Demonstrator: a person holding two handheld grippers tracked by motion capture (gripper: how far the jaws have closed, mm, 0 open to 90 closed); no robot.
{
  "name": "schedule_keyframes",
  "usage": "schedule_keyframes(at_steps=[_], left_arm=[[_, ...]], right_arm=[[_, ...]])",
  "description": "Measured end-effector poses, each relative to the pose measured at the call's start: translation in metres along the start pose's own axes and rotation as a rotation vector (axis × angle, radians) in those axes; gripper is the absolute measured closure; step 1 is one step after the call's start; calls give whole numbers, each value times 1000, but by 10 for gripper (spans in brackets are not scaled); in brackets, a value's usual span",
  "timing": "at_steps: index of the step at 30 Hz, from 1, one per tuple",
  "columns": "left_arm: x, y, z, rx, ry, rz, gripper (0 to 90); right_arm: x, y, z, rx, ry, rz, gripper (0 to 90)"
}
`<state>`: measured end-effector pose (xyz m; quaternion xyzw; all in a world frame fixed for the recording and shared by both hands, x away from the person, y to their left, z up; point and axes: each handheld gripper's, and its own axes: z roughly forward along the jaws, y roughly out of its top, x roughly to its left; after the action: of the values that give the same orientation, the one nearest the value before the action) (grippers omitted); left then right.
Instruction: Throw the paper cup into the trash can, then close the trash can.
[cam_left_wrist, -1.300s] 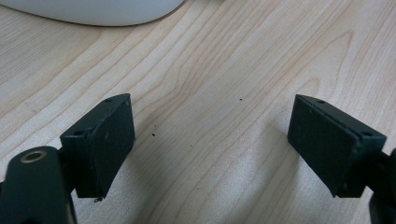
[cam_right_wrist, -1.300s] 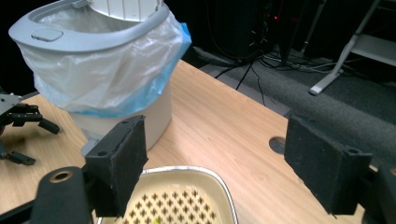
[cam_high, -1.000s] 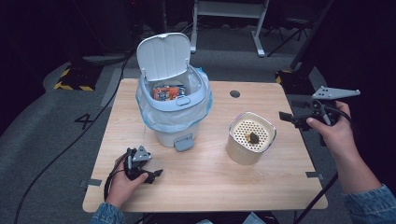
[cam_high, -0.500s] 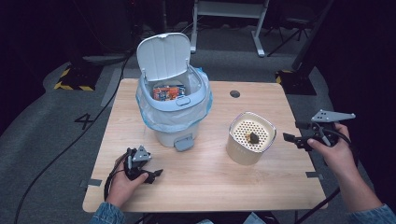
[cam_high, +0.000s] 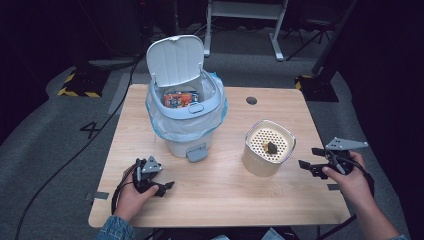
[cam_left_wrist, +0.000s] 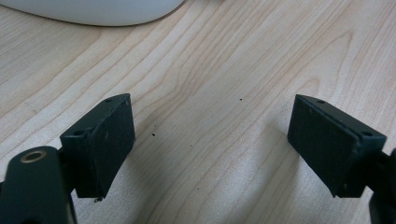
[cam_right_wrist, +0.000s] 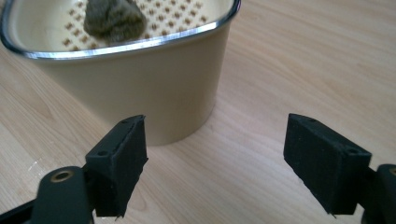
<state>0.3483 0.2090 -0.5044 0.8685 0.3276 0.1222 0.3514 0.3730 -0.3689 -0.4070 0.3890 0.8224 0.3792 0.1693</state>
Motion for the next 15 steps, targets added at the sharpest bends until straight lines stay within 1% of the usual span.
schedule_keyframes(at_steps=[1, 5, 8, 9, 10, 13, 14, 15], left_arm=[[0, 0, 0, 0, -1, -1, 152], [-1, 0, 0, -1, -1, -9, 152], [0, 0, 0, -5, 8, -13, 163], [-1, 0, 0, -9, 16, -23, 174], [-1, 0, 0, -14, 15, -32, 196], [-1, 1, -3, -1, 25, -19, 251], [-2, 2, -5, 2, 18, -21, 287], [-2, 4, -7, -5, 16, -21, 294]], right_arm=[[1, -4, 2, 4, 1, 7, 216], [5, -22, 13, 33, -13, 0, 210], [9, -36, 22, 38, -14, 4, 208], [10, -41, 26, 34, -17, 9, 208], [11, -45, 29, 30, -20, 9, 208], [14, -56, 39, 33, -27, 9, 201], [14, -59, 42, 34, -32, 2, 199], [15, -62, 44, 34, -44, -2, 198]])
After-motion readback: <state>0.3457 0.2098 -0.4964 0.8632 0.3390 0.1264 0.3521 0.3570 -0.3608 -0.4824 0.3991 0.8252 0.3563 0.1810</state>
